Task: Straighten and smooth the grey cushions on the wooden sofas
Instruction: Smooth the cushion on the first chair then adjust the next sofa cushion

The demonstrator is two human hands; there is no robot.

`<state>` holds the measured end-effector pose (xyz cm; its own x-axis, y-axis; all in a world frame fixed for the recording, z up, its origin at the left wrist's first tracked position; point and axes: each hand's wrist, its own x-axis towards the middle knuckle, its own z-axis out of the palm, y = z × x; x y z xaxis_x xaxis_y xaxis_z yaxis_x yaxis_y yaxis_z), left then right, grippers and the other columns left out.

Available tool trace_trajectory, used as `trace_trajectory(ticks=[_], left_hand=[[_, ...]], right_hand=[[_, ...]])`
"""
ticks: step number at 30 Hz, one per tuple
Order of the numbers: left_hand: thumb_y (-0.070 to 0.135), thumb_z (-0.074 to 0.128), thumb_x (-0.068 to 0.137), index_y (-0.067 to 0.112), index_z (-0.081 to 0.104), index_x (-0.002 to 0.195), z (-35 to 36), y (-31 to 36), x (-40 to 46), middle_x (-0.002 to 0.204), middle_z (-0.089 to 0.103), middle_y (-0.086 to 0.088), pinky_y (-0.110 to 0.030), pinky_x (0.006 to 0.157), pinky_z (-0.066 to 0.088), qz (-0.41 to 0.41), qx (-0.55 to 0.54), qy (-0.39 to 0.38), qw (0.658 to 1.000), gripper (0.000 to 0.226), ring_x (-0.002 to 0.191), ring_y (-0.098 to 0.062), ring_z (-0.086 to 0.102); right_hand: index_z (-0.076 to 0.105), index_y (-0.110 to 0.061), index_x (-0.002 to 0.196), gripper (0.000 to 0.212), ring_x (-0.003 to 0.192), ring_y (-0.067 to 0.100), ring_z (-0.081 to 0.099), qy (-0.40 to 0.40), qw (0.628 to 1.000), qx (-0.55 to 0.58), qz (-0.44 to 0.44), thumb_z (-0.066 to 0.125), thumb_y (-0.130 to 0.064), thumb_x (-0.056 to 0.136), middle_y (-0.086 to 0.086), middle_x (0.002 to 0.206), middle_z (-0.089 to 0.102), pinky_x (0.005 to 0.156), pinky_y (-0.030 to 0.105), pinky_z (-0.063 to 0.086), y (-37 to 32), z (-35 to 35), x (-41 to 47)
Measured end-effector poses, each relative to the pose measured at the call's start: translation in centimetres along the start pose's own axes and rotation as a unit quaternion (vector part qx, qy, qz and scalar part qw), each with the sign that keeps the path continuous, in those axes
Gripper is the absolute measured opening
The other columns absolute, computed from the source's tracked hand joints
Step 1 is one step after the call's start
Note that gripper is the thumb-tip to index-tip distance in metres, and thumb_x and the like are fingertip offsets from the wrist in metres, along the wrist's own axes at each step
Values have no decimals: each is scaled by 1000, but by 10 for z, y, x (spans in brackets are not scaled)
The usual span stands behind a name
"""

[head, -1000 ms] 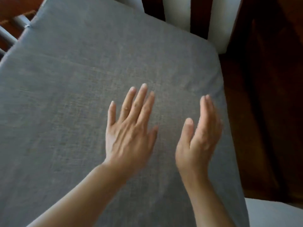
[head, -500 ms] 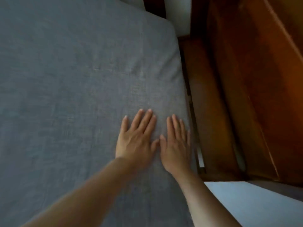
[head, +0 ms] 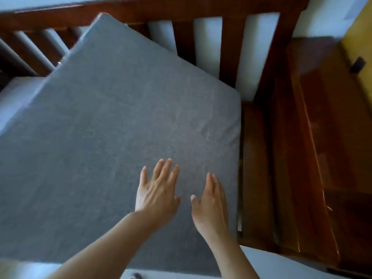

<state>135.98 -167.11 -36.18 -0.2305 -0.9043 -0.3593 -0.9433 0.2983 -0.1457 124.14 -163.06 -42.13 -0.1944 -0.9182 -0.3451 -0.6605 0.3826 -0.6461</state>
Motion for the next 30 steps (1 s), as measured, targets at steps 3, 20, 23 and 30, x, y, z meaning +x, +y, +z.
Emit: trace_trajectory(ticks=[3,20,23,30], left_hand=[[48,42,94,24,-3,152,-26,-41,-22,160,-11,3,-47,116,-3,-34,-33,26,999,77,146,-17,-12],[47,42,95,21,1,151,-51,-328,-111,160,-2,5,-48,115,2,-154,-129,138,970,74,147,-17,-3],[49,38,96,21,15,148,-42,-356,-115,157,16,6,-48,114,8,-154,-160,138,965,63,144,-17,13],[62,37,92,21,49,109,-33,-364,-106,113,56,1,-35,85,30,-170,-172,104,965,46,110,-21,48]], right_hand=[[-2,-14,152,73,146,17,0,-2,999,-21,-42,44,-33,98,5,160,-1,115,24,2,-50,-2,-12],[8,-14,151,83,145,25,8,-21,944,-132,-302,60,-7,87,11,158,-2,117,29,15,-320,100,-59],[13,-18,152,87,145,29,8,-14,917,-190,-351,57,7,81,11,158,-1,117,39,19,-357,110,-47],[11,-23,152,78,146,21,-7,-58,811,-403,-419,49,2,89,0,160,-4,118,38,2,-411,115,-19]])
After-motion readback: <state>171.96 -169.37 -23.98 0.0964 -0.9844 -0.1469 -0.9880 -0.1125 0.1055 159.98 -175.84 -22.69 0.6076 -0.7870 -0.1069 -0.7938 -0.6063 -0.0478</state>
